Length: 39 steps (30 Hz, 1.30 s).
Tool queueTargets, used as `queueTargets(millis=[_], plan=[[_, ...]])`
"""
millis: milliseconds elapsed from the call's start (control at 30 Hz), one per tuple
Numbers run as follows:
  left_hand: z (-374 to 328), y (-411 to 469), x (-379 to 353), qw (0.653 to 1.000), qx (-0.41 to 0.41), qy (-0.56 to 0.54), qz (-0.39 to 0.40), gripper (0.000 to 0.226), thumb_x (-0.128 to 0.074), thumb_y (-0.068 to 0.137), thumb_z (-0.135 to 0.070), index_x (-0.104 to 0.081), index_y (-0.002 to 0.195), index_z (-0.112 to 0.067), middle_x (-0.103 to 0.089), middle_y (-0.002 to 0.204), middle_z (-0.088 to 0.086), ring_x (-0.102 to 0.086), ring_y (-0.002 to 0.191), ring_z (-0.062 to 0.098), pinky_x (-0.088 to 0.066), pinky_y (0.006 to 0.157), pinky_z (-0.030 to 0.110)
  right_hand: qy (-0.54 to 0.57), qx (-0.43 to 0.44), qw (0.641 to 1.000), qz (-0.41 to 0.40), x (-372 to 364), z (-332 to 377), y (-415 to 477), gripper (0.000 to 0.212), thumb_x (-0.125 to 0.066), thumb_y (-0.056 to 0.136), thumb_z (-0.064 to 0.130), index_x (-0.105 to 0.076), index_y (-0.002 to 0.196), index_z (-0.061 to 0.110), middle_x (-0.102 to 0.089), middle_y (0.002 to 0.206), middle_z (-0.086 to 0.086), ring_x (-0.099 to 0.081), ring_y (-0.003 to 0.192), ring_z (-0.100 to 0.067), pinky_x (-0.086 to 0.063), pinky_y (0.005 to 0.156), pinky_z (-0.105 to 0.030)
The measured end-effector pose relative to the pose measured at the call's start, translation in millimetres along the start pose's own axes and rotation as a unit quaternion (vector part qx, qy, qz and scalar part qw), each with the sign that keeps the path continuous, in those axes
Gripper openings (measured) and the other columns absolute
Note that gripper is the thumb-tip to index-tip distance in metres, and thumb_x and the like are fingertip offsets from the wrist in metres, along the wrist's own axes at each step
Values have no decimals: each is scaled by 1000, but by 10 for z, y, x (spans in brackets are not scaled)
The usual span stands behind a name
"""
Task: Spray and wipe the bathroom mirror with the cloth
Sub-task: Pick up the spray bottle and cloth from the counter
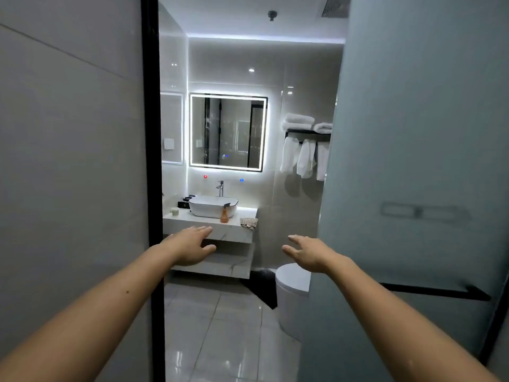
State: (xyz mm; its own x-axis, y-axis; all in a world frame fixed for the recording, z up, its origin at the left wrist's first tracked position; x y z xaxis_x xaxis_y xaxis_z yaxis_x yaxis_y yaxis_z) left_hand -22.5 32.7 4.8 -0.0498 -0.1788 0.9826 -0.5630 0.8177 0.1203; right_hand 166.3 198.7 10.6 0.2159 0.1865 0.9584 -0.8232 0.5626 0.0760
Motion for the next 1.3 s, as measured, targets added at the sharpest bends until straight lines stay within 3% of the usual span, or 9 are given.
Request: queueTargets(millis=[233,533,867,1300], plan=[[119,678,-102,1000,9,-8,11,64,-39,95,-40,-15,148,-16,-17,159,4,-14,146,19,-18,118,37,13,17,1000,7,-132,-62,807,56,-35,97,41,-23,144,14,-24,152,-7,-22,138,-22,-21,110,-34],[655,2219,-479,999,-1,-25,46,63,-41,94,-39,-17,147,-15,-19,158,5,-19,145,21,-19,117,34,5,-2,1000,4,-415,-274,2456,56,-34,97,40,-23,144,12,-15,154,-7,-13,141,-23,-13,112,-31],[967,3998,-903,996,-1,-61,64,63,-42,94,-39,-18,147,-17,-23,157,7,-26,142,24,-23,113,35,42,-27,998,48,-821,-685,4161,55,-33,98,39,-23,145,12,-20,153,-6,-18,140,-21,-17,110,-30],[1345,6657,-1628,985,53,-148,65,63,-42,94,-40,-15,148,-22,-27,155,8,-29,140,27,-25,112,36,82,0,994,68,-1314,-1346,7060,53,-37,97,39,-30,142,12,-30,149,-6,-31,135,-22,-25,106,-26]])
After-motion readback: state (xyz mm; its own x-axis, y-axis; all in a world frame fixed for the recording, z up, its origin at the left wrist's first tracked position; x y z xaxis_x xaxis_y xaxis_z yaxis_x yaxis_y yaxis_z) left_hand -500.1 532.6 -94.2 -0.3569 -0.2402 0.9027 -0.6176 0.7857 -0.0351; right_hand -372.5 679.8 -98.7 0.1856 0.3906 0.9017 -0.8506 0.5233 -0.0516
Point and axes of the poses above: each hand's wrist, its own y-axis towards the middle knuckle, its own x-axis out of the back of the hand, z = x × y, the point moved 4 cm from there along y, towards the middle knuckle
